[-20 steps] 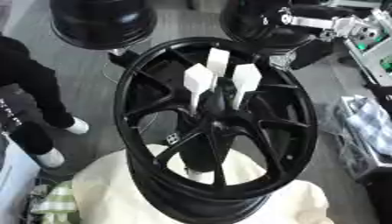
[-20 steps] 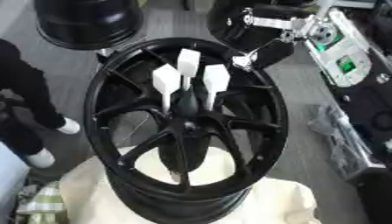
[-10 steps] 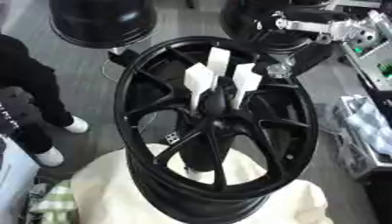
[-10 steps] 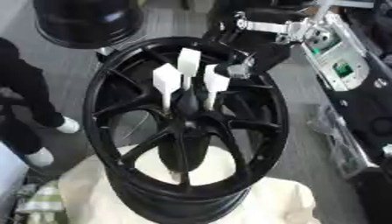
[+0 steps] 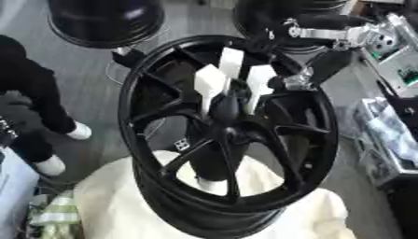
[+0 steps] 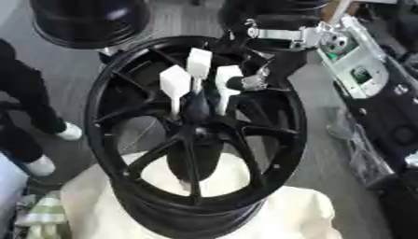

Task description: Pull the pin out of the wheel hub.

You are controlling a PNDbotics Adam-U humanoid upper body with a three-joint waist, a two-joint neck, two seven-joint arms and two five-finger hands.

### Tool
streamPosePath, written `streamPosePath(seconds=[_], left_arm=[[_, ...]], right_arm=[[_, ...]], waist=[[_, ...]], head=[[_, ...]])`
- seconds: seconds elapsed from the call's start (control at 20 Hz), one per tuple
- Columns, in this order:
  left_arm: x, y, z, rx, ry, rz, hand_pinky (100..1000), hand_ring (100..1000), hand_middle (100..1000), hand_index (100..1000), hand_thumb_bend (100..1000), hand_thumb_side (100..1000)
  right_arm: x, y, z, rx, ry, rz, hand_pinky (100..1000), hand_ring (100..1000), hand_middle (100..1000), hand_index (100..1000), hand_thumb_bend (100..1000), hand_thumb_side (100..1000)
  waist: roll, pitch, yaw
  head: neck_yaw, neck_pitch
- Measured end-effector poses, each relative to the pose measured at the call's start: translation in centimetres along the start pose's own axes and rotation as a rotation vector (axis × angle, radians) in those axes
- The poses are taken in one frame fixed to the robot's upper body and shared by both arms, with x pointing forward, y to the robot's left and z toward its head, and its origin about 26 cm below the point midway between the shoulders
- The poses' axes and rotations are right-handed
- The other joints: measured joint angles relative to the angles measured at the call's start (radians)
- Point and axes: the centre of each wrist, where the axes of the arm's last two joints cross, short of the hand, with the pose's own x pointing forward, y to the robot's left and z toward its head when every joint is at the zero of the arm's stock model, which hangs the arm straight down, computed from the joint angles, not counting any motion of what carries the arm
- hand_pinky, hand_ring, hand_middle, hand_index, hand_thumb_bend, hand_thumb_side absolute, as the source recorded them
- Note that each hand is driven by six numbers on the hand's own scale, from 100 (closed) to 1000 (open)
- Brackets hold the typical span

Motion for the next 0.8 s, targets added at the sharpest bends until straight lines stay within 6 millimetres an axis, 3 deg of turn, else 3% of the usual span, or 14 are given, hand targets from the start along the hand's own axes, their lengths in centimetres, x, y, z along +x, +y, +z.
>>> streamPosePath(seconds=[0.8], left_arm=[[-0.07, 0.01, -0.08, -0.001, 0.003, -0.004, 725, 720, 635, 822, 245, 965]], right_arm=[[-0.05, 0.31, -0.25, 0.010, 0.012, 0.065, 825, 818, 787, 836, 371, 624]], waist=[[0.006, 0.023, 0.012]], head=[[-0.019, 0.000]])
